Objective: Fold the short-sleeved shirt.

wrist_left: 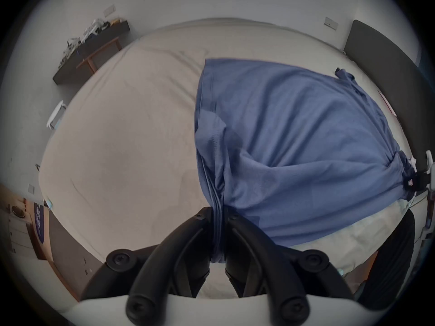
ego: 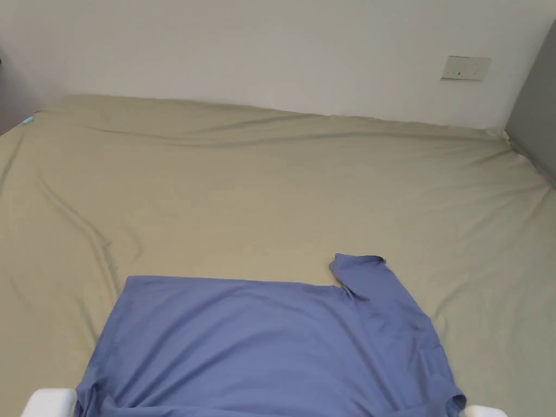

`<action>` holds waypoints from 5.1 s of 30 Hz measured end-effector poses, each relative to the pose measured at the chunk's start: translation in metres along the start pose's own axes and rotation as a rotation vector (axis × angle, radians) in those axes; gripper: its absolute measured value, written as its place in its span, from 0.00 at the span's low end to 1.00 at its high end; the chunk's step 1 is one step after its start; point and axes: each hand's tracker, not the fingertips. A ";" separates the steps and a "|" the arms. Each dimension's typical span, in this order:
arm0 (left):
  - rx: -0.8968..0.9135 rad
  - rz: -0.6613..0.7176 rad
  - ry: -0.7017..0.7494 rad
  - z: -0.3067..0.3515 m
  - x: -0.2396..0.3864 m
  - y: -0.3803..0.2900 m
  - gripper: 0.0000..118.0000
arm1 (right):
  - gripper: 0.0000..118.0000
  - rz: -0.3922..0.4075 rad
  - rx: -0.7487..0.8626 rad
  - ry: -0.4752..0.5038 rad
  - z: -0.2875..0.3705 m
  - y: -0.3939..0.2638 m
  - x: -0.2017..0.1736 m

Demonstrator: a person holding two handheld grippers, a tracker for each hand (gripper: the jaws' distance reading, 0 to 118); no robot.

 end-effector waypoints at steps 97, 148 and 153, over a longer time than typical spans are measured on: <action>0.369 -0.161 -0.013 -0.022 0.037 0.198 0.03 | 0.11 0.204 0.244 -0.150 -0.084 0.266 0.002; -0.034 -0.361 0.050 0.000 -0.008 0.030 0.68 | 0.90 0.314 -0.101 -0.123 0.007 0.030 0.033; 0.273 -0.265 -0.043 0.072 -0.004 0.068 0.96 | 0.93 0.215 0.253 -0.098 0.091 0.059 0.033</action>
